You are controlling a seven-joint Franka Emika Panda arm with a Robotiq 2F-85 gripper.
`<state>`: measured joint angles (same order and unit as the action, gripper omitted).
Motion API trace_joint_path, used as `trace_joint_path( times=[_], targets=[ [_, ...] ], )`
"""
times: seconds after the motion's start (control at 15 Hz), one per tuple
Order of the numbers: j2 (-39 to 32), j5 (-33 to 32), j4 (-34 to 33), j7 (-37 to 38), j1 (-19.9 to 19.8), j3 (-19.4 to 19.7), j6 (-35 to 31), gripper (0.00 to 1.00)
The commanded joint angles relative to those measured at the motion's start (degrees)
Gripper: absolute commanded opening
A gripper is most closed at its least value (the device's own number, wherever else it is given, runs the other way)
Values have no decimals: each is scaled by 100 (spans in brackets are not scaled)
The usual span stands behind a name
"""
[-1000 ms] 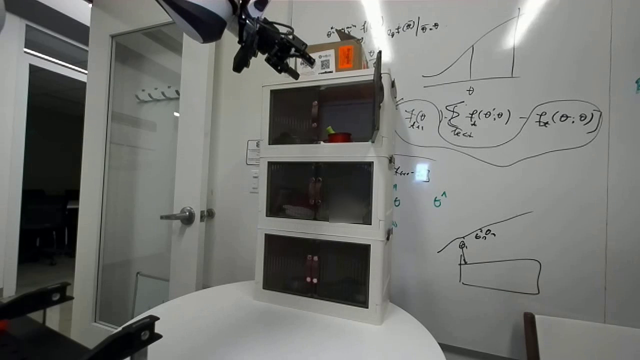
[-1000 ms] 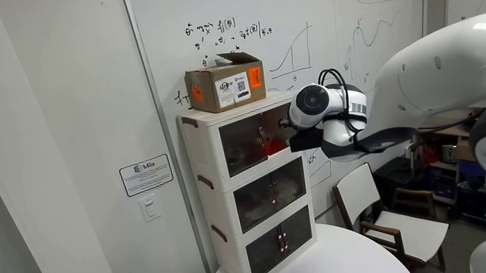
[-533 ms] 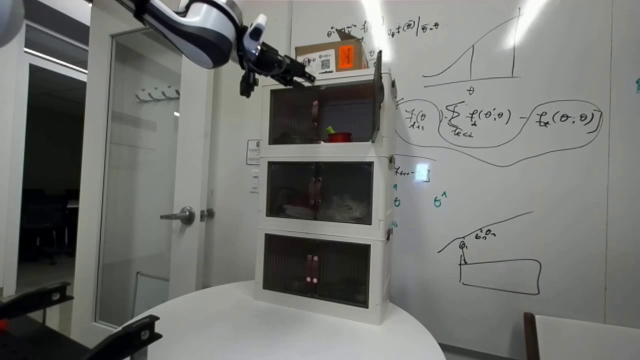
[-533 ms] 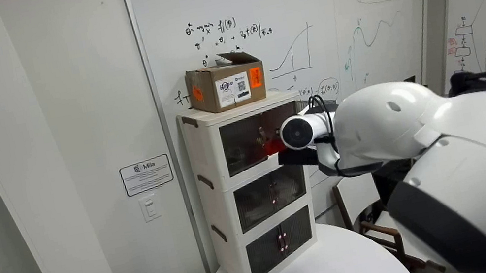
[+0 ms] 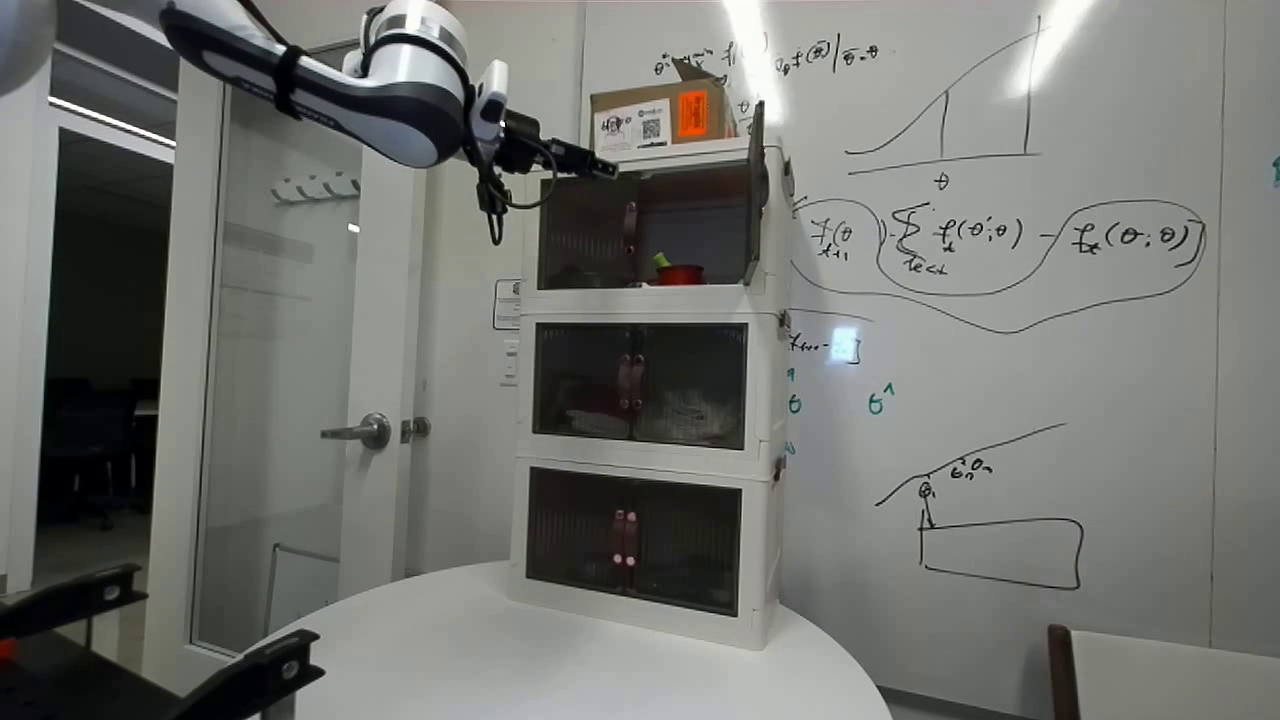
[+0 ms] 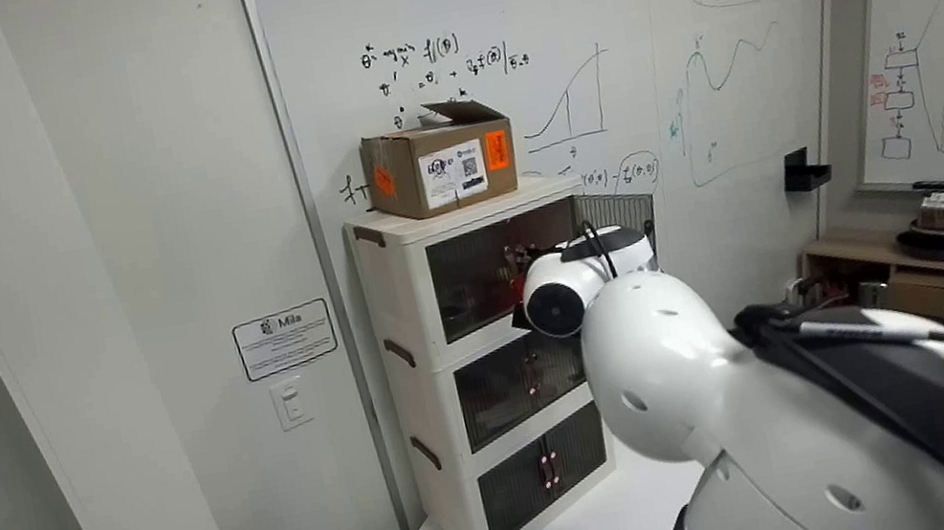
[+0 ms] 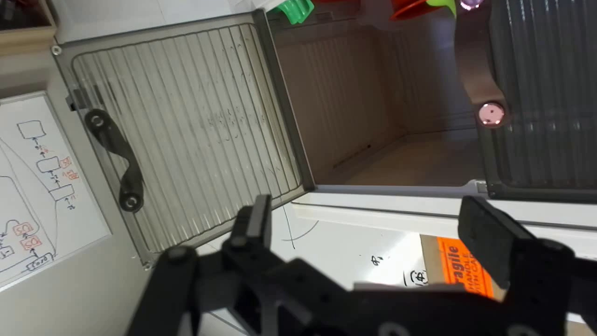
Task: Open the top cabinet
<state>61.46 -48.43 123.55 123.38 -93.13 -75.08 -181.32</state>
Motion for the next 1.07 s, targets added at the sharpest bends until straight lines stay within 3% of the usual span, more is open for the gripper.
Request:
trace_joint_path(
  times=[0.0,0.13,0.53,0.6,1.0],
  targets=[
    [123,8,7,40,-12,-11,-8,100],
    [123,7,16,39,4,-23,-3,100],
    [528,-61,-46,-52,-39,-101,1127,100],
    [744,500,-5,-471,-66,-141,1152,100],
    [1163,1638,-261,-1381,-144,-406,1481,100]
  ],
)
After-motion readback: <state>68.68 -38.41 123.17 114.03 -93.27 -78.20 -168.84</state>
